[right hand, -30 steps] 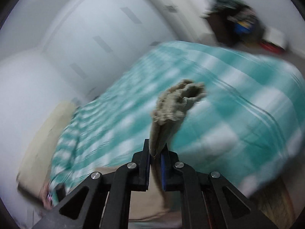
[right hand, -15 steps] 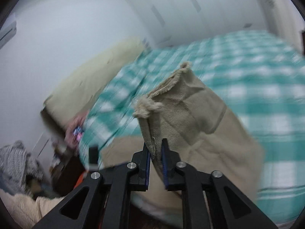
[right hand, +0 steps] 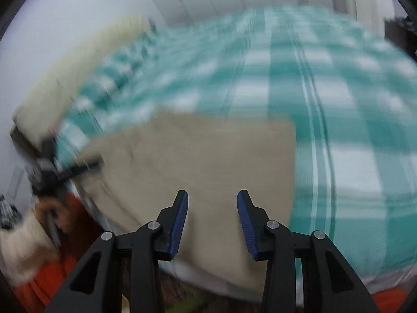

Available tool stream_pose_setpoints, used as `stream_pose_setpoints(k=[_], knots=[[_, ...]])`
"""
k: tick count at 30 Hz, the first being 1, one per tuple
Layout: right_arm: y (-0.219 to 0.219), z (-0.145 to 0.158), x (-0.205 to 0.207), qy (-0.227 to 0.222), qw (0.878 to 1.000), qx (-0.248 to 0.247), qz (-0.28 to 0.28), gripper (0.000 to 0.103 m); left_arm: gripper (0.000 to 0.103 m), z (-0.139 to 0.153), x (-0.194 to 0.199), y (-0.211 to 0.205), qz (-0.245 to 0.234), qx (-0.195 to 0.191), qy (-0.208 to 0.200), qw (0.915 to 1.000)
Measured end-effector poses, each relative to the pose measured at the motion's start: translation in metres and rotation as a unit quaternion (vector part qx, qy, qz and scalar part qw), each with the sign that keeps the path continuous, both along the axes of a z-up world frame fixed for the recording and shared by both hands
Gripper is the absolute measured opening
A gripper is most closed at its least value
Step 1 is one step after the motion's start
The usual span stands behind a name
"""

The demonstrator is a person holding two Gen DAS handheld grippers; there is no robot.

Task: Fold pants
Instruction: 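Withdraw both tools from the folded trousers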

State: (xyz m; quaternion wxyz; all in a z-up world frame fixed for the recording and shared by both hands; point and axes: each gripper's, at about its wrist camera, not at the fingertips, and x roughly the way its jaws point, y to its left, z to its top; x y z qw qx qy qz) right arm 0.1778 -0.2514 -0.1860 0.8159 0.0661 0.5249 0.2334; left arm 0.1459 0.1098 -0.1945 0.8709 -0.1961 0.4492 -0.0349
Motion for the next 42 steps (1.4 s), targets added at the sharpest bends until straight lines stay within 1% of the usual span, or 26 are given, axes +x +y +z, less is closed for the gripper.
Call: stream_pose_setpoints(k=[1,2,4,6,7,9,12,14,16,17,19,20,22,24,26,28,29,30,31,32,34,36,38,39,40,42], knots=[[-0.002,-0.015,-0.002,0.019,1.000,-0.005,-0.004,0.040,0.077,0.000,0.000,-0.005,-0.004,0.006,0.001,1.0000],[-0.006,-0.025,-0.004,0.022,1.000,0.004,-0.012,0.040,0.077,0.000,-0.002,-0.009,-0.007,0.015,0.001,0.9999],[-0.012,-0.023,-0.005,0.016,1.000,0.016,-0.018,0.039,0.077,0.006,-0.006,-0.018,-0.011,0.036,-0.006,0.9993],[-0.012,-0.023,0.000,0.020,1.000,0.010,-0.008,0.039,0.077,0.019,-0.010,-0.031,-0.019,0.057,-0.029,0.9978],[-0.012,-0.026,0.000,0.019,1.000,0.009,-0.005,0.039,0.077,0.027,-0.009,-0.041,-0.027,0.062,-0.045,0.9967],[-0.013,-0.028,-0.001,0.019,1.000,0.007,-0.006,0.039,0.077,0.034,-0.003,-0.058,-0.053,0.058,-0.058,0.9952],[-0.008,-0.025,-0.001,0.017,1.000,-0.002,-0.003,0.039,0.077,0.030,0.013,-0.092,-0.104,0.070,-0.043,0.9912],[-0.008,-0.024,-0.005,0.014,1.000,-0.004,-0.003,0.039,0.076,0.012,0.022,-0.108,-0.121,0.094,-0.013,0.9881],[-0.005,-0.025,-0.007,0.012,1.000,-0.002,-0.005,0.039,0.075,-0.014,0.020,-0.113,-0.125,0.106,0.020,0.9863],[-0.005,-0.025,-0.006,0.012,1.000,-0.001,-0.006,0.039,0.075,-0.018,0.014,-0.112,-0.126,0.108,0.014,0.9860],[-0.010,-0.016,-0.007,0.018,1.000,0.008,-0.020,0.039,0.075,-0.019,0.000,-0.107,-0.133,0.111,-0.017,0.9848],[-0.015,-0.006,-0.006,0.022,0.999,0.025,-0.040,0.039,0.075,-0.018,0.000,-0.105,-0.134,0.106,-0.016,0.9851],[-0.027,0.019,0.001,0.011,0.993,0.090,-0.075,0.039,0.075,-0.017,0.001,-0.100,-0.132,0.092,-0.011,0.9869],[-0.022,0.037,0.017,-0.002,0.992,0.103,-0.075,0.039,0.076,-0.019,0.002,-0.100,-0.132,0.093,-0.011,0.9869],[-0.004,0.043,0.042,-0.002,0.995,0.088,-0.051,0.039,0.076,-0.019,0.003,-0.105,-0.135,0.099,-0.015,0.9858],[0.011,0.027,0.067,0.017,0.998,0.054,-0.038,0.040,0.076,-0.019,0.003,-0.105,-0.135,0.096,-0.017,0.9861],[0.017,0.010,0.077,0.033,0.999,0.024,-0.035,0.045,0.076,-0.019,0.002,-0.104,-0.135,0.092,-0.017,0.9865],[0.022,-0.011,0.083,0.056,0.998,-0.005,-0.031,0.045,0.076,-0.018,0.001,-0.103,-0.134,0.089,-0.015,0.9869],[0.025,-0.034,0.086,0.083,0.996,-0.019,-0.026,0.044,0.076,-0.016,-0.001,-0.101,-0.133,0.087,-0.014,0.9872],[0.024,-0.041,0.085,0.081,0.996,-0.016,-0.030,0.044,0.076,-0.012,-0.004,-0.098,-0.130,0.083,-0.016,0.9878],[0.020,-0.031,0.071,0.041,0.998,-0.007,-0.049,0.044,0.076,-0.005,-0.011,-0.091,-0.121,0.075,-0.030,0.9893],[0.017,-0.009,0.051,-0.010,0.998,-0.008,-0.065,0.046,0.076,0.005,-0.016,-0.082,-0.103,0.070,-0.052,0.9908],[0.015,0.006,0.034,-0.055,0.996,-0.016,-0.070,0.062,0.077,0.014,-0.013,-0.071,-0.071,0.080,-0.071,0.9917],[0.015,0.008,0.027,-0.072,0.994,-0.030,-0.075,0.067,0.078,0.019,-0.011,-0.063,-0.049,0.089,-0.079,0.9917],[0.016,0.005,0.024,-0.077,0.993,-0.043,-0.074,0.072,0.080,0.023,-0.006,-0.053,-0.022,0.098,-0.086,0.9913],[0.017,-0.017,0.021,-0.052,0.994,-0.068,-0.060,0.072,0.092,0.024,0.009,-0.029,0.029,0.107,-0.083,0.9904]])
